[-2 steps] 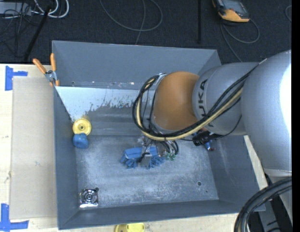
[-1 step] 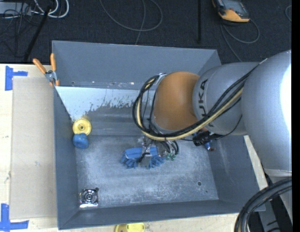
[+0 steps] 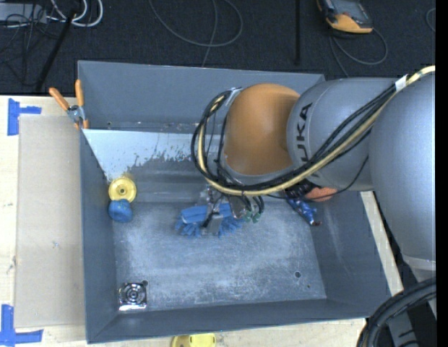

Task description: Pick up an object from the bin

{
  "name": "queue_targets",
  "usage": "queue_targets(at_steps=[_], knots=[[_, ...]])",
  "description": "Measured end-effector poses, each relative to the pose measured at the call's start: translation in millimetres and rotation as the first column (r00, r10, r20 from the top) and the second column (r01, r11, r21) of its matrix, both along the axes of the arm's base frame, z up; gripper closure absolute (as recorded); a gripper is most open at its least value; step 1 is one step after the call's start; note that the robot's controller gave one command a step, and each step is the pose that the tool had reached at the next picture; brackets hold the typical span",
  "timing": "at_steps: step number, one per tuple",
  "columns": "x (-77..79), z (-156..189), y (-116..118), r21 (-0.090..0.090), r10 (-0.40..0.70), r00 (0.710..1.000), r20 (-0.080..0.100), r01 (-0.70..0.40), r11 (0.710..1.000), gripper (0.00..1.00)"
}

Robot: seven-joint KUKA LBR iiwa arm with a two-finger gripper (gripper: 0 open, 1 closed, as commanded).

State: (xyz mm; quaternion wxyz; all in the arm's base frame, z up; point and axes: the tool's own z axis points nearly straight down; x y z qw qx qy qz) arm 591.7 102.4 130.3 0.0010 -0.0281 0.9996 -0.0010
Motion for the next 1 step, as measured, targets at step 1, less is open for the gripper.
queue_targets(at_steps=[1], knots=[[-19.2,135.3,-7.5,0.003,0.023,1.000,0.007,-0.023,1.000,1.00]])
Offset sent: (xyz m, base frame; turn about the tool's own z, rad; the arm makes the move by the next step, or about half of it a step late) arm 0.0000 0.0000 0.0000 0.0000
